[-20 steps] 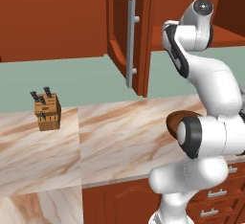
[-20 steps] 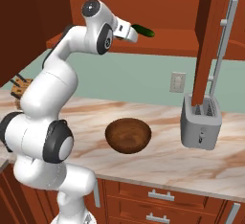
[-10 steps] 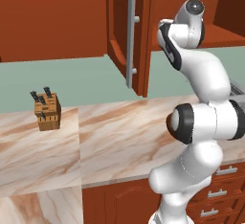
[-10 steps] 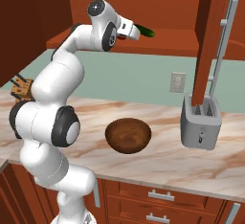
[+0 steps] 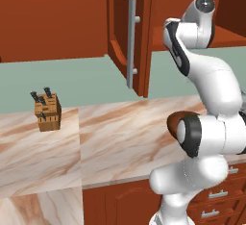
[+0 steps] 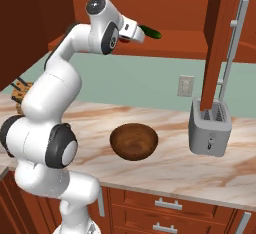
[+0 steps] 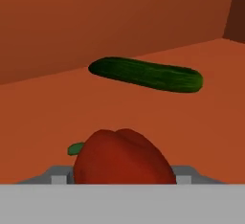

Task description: Pick the bell pepper from the cabinet and place it in the bowl. Then pick the bowl and place it in the sink. Then turn on the sink facuet.

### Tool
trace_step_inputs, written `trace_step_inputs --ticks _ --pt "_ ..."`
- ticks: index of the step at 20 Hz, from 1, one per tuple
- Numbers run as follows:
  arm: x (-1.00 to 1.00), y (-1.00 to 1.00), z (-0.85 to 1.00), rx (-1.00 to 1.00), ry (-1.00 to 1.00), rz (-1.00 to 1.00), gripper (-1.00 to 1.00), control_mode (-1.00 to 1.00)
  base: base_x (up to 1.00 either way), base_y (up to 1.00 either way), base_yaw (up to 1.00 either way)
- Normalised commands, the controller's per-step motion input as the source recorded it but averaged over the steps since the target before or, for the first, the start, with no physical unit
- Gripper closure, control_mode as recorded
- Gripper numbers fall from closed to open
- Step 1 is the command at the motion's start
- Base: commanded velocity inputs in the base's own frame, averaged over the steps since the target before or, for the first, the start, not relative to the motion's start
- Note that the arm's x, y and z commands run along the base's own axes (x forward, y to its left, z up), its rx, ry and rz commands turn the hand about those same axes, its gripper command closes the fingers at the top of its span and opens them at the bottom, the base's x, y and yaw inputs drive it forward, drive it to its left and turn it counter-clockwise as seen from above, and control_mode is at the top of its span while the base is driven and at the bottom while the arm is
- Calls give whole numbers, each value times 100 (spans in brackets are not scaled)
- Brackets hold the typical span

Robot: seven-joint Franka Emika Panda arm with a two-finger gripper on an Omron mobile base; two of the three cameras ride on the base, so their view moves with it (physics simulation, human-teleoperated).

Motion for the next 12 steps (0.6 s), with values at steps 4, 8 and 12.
trace_step_inputs --ticks 4,8,12 --pt "-100 0 -2 0 -9 0 100 -100 0 0 0" --pt "-100 0 -19 0 0 0 100 -100 0 0 0" --pt "-100 -4 -41 0 20 0 100 -100 0 0 0"
